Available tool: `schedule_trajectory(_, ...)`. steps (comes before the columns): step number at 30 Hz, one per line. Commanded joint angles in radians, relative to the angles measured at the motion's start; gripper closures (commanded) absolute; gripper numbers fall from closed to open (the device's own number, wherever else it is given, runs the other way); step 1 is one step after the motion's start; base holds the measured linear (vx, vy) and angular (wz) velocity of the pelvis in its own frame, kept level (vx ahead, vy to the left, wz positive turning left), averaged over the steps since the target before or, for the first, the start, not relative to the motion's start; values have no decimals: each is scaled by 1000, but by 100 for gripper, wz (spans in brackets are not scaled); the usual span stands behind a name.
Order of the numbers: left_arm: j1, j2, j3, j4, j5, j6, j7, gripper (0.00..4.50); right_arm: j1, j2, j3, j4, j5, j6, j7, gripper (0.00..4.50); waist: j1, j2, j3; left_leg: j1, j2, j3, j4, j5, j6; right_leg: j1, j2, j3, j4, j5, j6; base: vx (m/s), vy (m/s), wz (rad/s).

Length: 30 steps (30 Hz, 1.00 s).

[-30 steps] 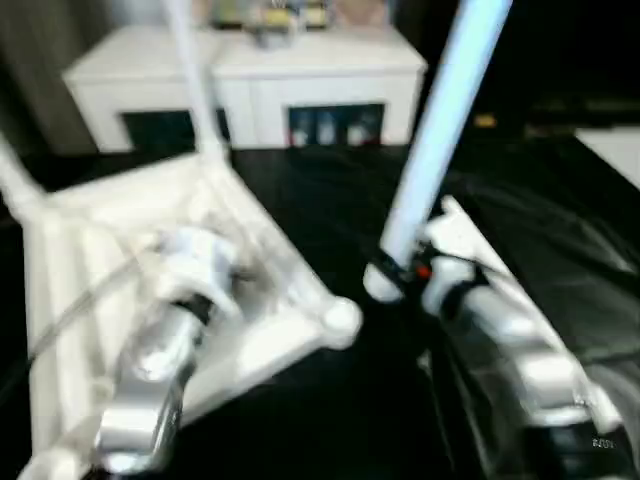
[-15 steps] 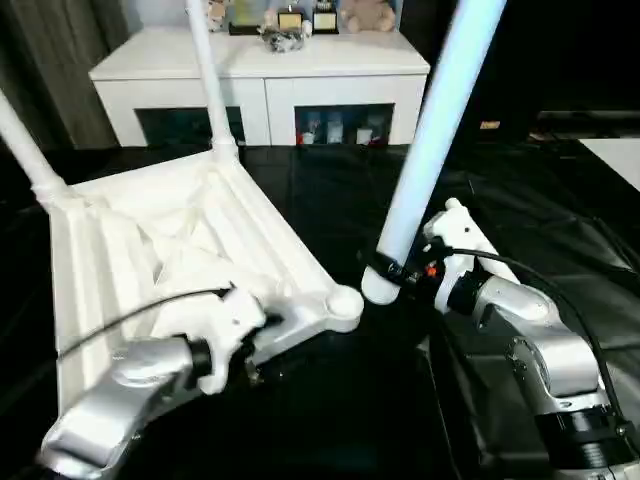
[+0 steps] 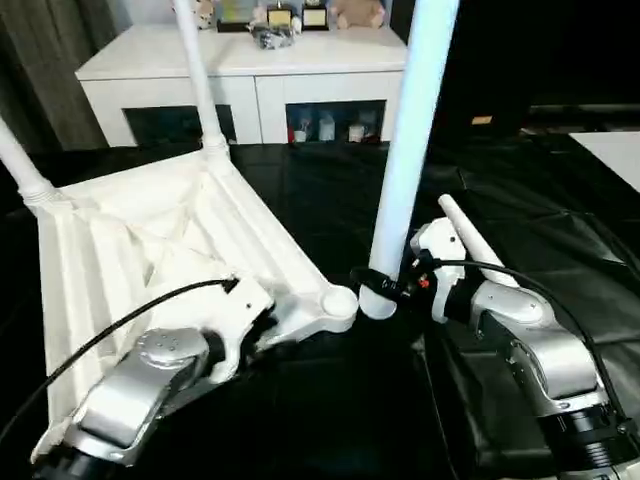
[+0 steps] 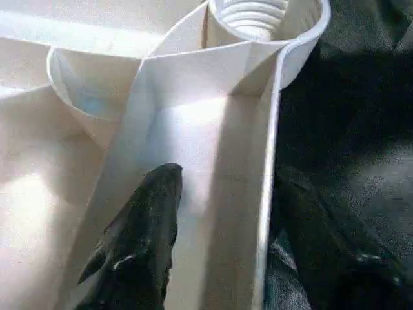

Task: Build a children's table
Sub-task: Insert table leg to table base

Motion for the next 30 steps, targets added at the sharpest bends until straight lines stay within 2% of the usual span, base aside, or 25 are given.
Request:
schedule_trajectory(1, 5, 7, 2, -22, -10, 29, 2, 215, -7, -7, 1, 1, -3, -8, 6, 264, 6, -1, -56, -1, 66, -26, -97, -145, 20, 32, -60, 32, -75, -87, -241, 67, 2, -1)
schedule_trajectory(4, 2, 1, 6, -38, -21, 46, 3, 242, -9, -7, 2, 3, -1, -7, 10, 264, 8, 0, -61, -1, 63, -23, -89, -78, 49, 36, -57, 28, -65, 44, -274, 62, 7, -1)
schedule_trajectory(5, 1, 3, 4, -44, -24, 52, 1, 261, -9, -7, 3, 3, 0, -7, 10, 264, 8, 0, -62, 1, 64, -21, -87, -72, 54, 37, -57, 28, -64, 58, -278, 55, 13, 0)
schedule_trajectory(6, 1, 5, 0, -51, -27, 62, -2, 261, -9, -8, 3, 2, 1, -7, 10, 264, 8, 1, -61, 0, 64, -21, -88, -66, 64, 38, -57, 27, -65, 68, -285, 0, 0, 0)
schedule_trajectory(8, 4, 15, -12, -63, -27, 77, -12, 297, -8, -8, 4, 1, 2, -5, 11, 264, 6, 0, -58, 1, 66, -21, -91, -91, 67, 39, -58, 27, -69, 39, -289, 0, 0, 0)
schedule_trajectory(9, 6, 20, -16, -68, -27, 82, -16, 297, -7, -8, 4, 0, 3, -5, 12, 264, 6, 2, -56, 1, 67, -22, -93, -102, 65, 39, -59, 27, -70, 23, -288, 0, 0, 0)
schedule_trajectory(14, 15, 33, -24, -89, -35, 104, -22, 341, -7, -5, 3, -4, 6, -1, 13, 264, 4, 2, -49, 6, 69, -21, -103, -201, 24, 34, -59, 30, -81, -105, -266, 0, 0, 0)
schedule_trajectory(18, 13, 36, -30, -89, -36, 107, -20, 356, -9, -2, 3, -4, 10, 2, 12, 264, 3, 2, -50, 6, 69, -22, -104, -198, 15, 34, -59, 31, -81, -99, -256, 0, 0, 0)
schedule_trajectory(22, 15, 30, -34, -91, -37, 103, -17, 391, -19, 15, -4, 0, 24, 10, 5, 264, 3, 0, -50, 4, 67, -21, -103, -173, 23, 36, -60, 32, -80, -73, -258, 0, 0, 0)
schedule_trajectory(27, 14, -1, -36, -49, -43, 31, -28, 428, -39, 62, -48, 14, 108, 64, 10, 265, 0, -3, -51, 3, 67, -20, -103, -157, 35, 37, -61, 33, -82, -72, -263, 0, 0, 0)
schedule_trajectory(30, 11, -4, -59, -27, -29, 4, -30, 447, -51, 78, -54, 41, 123, 78, 13, 265, -5, -5, -51, 2, 68, -19, -103, -149, 39, 38, -61, 33, -81, -71, -261, 0, 0, 0)
